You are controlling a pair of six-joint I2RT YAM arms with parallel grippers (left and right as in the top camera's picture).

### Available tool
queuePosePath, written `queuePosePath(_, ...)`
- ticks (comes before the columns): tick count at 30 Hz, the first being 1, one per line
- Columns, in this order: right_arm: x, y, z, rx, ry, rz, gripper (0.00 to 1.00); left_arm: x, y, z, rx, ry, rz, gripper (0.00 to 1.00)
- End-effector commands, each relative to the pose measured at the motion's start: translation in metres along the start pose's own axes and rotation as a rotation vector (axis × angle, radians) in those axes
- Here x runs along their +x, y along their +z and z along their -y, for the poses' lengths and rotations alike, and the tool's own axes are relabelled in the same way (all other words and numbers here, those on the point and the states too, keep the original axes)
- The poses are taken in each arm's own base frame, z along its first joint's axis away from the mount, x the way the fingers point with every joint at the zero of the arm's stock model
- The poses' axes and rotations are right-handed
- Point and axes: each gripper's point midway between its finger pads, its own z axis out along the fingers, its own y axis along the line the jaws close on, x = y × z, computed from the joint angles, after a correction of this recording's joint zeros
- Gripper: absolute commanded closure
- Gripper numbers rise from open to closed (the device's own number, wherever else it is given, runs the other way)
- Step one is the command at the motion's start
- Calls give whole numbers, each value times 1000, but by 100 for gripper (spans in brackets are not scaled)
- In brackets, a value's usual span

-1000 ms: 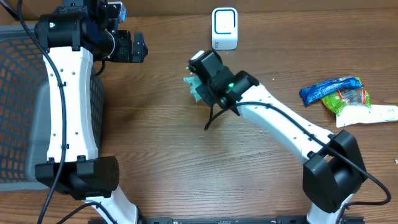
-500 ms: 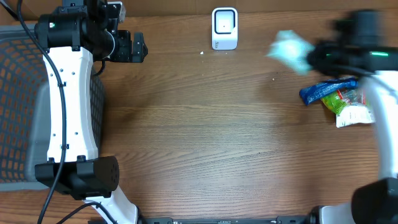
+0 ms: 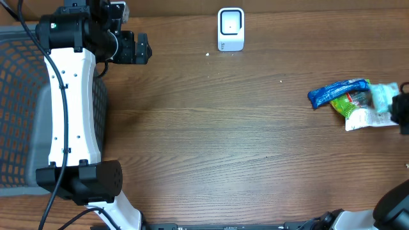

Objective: Scan the item barcode

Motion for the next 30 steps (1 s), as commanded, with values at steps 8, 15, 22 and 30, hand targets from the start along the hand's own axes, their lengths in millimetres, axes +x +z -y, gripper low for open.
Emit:
queuePosePath(8, 23, -3, -37, -234, -131, -115, 16, 0, 3, 0, 10, -7, -5, 0)
queuePosePath(15, 52, -67, -78, -405, -323, -127, 8, 0, 3, 0, 10, -7, -5, 1)
queuePosePath(22, 72, -162, -102, -557, -453, 54, 0, 0, 3, 0, 10, -7, -5, 0)
queuePosePath(30, 166, -263, -96, -784, -880, 151, 0, 0, 3, 0, 10, -7, -5, 0)
